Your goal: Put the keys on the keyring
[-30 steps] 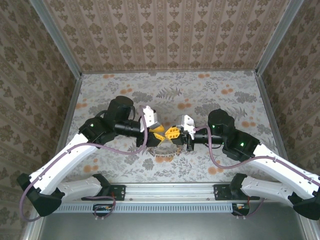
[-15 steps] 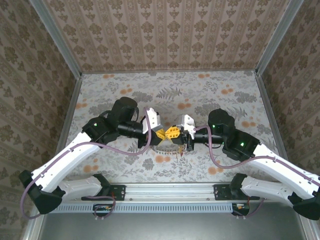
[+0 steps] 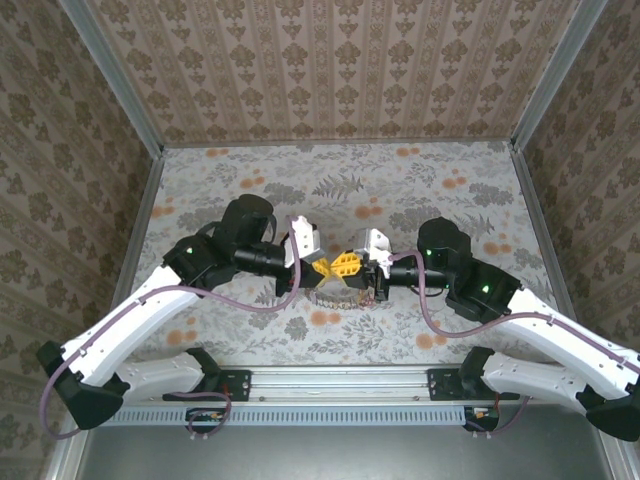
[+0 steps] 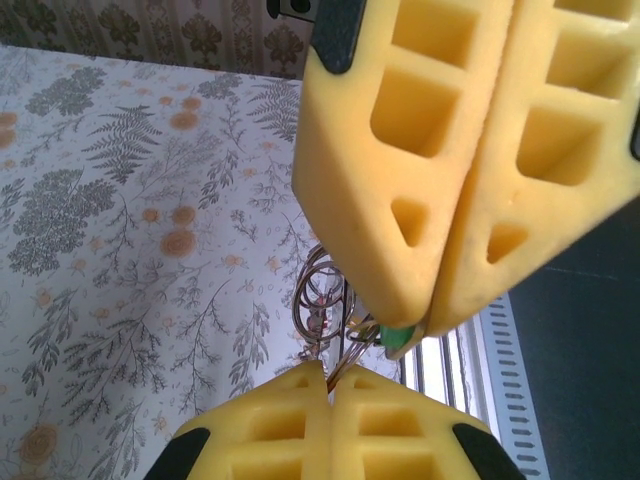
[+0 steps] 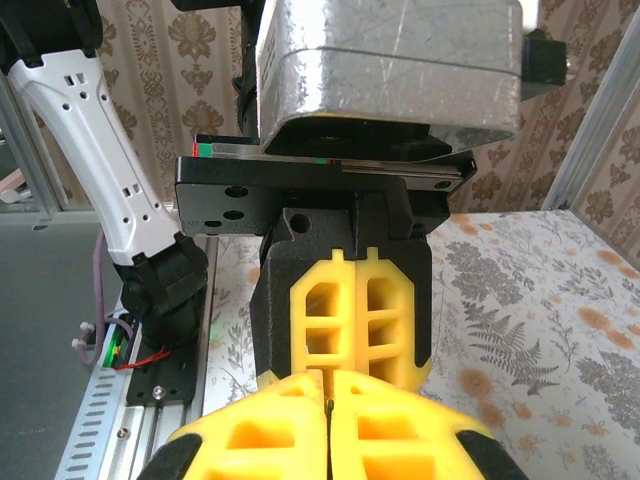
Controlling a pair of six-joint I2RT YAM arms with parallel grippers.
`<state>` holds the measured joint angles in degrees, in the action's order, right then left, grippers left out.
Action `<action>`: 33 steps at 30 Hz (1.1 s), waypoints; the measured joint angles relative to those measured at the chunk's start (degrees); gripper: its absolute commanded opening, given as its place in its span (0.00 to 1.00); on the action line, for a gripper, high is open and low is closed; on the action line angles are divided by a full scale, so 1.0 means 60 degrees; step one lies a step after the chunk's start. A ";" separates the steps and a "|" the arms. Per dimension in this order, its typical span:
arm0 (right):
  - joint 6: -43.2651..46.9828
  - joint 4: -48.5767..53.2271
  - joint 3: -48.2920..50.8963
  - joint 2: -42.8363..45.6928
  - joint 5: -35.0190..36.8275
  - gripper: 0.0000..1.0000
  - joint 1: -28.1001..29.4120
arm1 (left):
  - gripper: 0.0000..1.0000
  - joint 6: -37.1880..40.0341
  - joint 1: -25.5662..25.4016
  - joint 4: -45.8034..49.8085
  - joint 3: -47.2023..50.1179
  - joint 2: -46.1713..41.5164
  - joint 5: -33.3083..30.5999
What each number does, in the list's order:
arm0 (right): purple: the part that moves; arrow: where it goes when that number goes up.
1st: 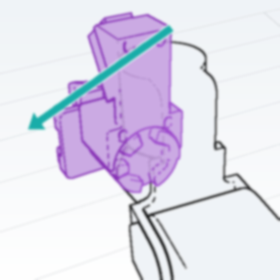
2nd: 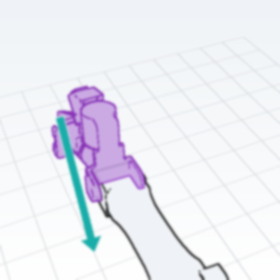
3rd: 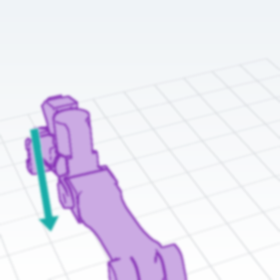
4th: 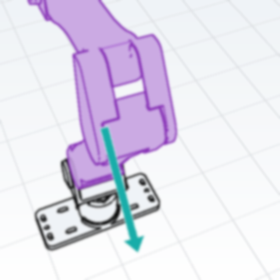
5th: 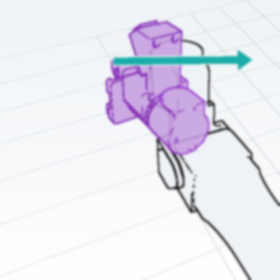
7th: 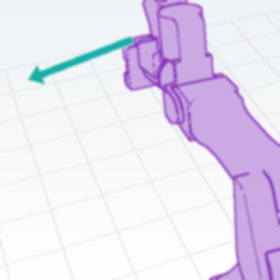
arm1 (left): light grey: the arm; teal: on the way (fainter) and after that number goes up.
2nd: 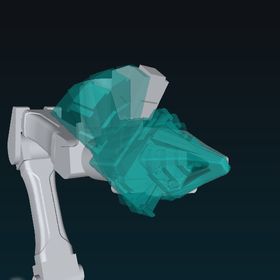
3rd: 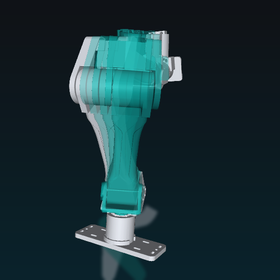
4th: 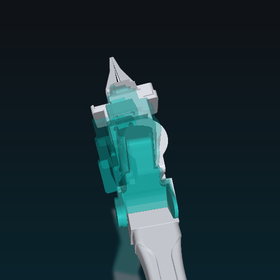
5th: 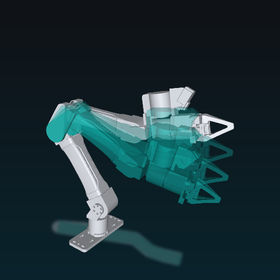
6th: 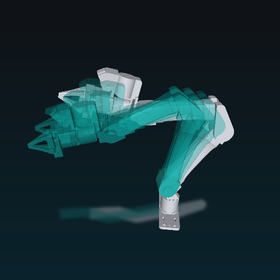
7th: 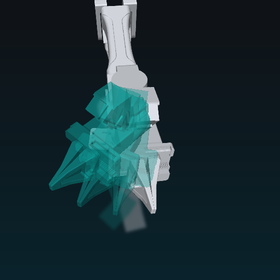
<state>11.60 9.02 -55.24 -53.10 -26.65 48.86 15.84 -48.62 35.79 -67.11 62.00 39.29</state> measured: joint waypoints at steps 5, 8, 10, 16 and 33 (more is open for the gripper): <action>-0.0007 -0.0011 0.0015 0.0175 0.0051 0.00 -0.0044 | 0.00 -0.0419 0.0372 -0.0645 0.0543 -0.0590 0.0270; -0.0036 -0.0040 0.0058 0.0291 0.0120 0.00 -0.0066 | 0.00 -0.0794 0.0583 -0.1198 0.0900 -0.0925 0.0492; -0.0040 -0.0146 0.0076 0.0317 0.0146 0.00 -0.0084 | 0.00 -0.1038 0.0630 -0.1537 0.1093 -0.1049 0.0568; -0.0186 -0.0495 0.0208 0.0342 0.0379 0.00 -0.0120 | 0.00 -0.1916 0.0849 -0.2612 0.1632 -0.1366 0.0557; -0.0539 -0.1118 0.0419 0.0361 0.1395 0.00 -0.0229 | 0.00 -0.3300 0.0994 -0.4958 0.2667 -0.1902 0.0062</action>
<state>8.36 2.31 -52.73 -50.94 -18.28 47.48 -3.97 -42.65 6.04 -51.11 50.59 39.66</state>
